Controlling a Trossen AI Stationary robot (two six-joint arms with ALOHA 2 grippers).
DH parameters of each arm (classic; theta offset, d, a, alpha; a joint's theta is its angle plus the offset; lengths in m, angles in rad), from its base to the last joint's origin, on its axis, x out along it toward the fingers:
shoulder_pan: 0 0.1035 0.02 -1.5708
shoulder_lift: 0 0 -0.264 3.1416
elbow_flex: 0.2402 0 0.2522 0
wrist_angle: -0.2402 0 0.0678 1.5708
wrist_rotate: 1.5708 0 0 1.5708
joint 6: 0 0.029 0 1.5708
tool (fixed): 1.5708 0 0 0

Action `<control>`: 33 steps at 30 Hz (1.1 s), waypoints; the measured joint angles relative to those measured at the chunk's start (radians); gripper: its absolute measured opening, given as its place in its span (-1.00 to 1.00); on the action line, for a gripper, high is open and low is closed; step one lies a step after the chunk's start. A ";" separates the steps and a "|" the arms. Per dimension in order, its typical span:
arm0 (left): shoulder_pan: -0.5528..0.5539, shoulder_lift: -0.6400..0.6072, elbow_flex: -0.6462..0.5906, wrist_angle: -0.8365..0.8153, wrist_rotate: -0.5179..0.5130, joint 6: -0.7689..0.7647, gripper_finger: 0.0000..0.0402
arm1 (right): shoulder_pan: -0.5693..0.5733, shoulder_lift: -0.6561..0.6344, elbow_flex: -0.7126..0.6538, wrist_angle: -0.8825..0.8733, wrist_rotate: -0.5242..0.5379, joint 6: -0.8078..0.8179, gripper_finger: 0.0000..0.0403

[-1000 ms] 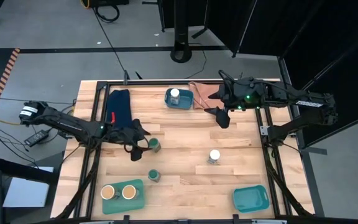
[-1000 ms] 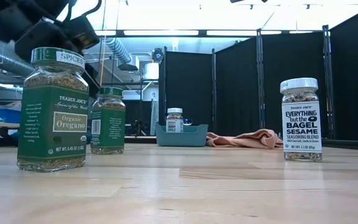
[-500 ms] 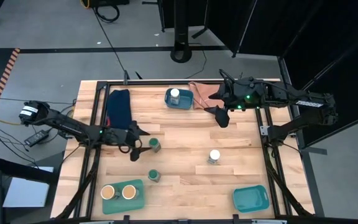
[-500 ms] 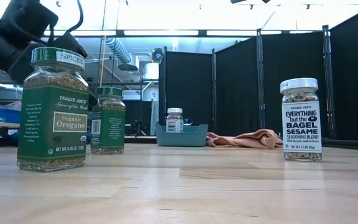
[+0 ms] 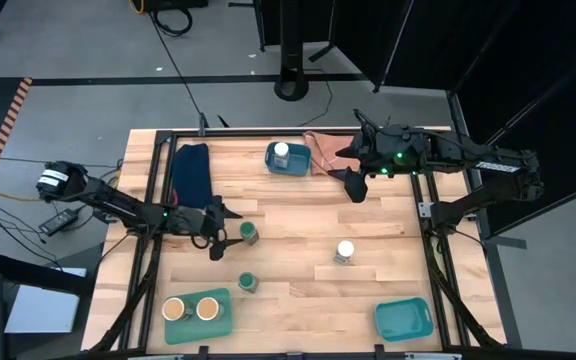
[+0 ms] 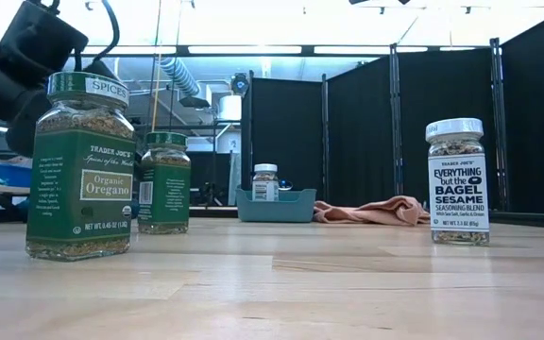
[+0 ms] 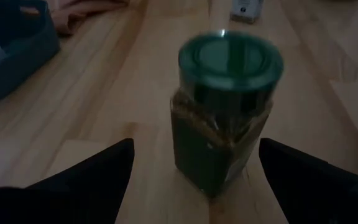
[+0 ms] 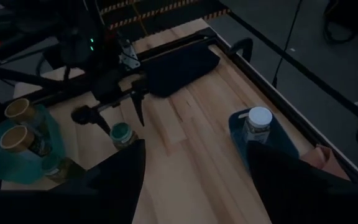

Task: Sort spices by type
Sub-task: Put the top green seasoning bottle into the green bin

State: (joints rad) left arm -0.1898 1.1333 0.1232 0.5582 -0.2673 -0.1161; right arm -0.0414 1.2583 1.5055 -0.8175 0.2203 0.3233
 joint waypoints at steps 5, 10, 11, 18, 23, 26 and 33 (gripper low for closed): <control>0.000 0.111 0.000 0.105 0.008 -0.045 0.75 | 0.000 0.000 0.000 0.024 0.000 0.000 0.40; 0.000 0.224 0.001 0.265 0.016 -0.053 0.75 | 0.000 0.000 0.000 0.024 0.000 0.000 0.40; 0.000 0.245 0.000 0.282 0.017 -0.063 0.75 | 0.000 0.000 0.000 0.024 0.000 0.000 0.40; 0.000 0.386 0.005 0.438 0.043 -0.080 0.75 | 0.000 0.000 0.000 0.024 -0.001 0.000 0.40; 0.000 0.463 0.025 0.500 0.042 -0.072 0.75 | 0.000 0.000 0.000 0.024 -0.001 0.000 0.40; 0.000 0.499 0.031 0.522 0.044 -0.078 0.73 | 0.000 0.000 0.000 0.024 -0.001 0.000 0.40; 0.000 0.546 0.032 0.558 0.026 -0.085 0.45 | 0.000 0.000 0.000 0.032 -0.001 0.000 0.40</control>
State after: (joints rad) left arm -0.1898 1.6794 0.1547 1.1160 -0.2417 -0.2012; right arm -0.0414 1.2583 1.5051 -0.7853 0.2195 0.3233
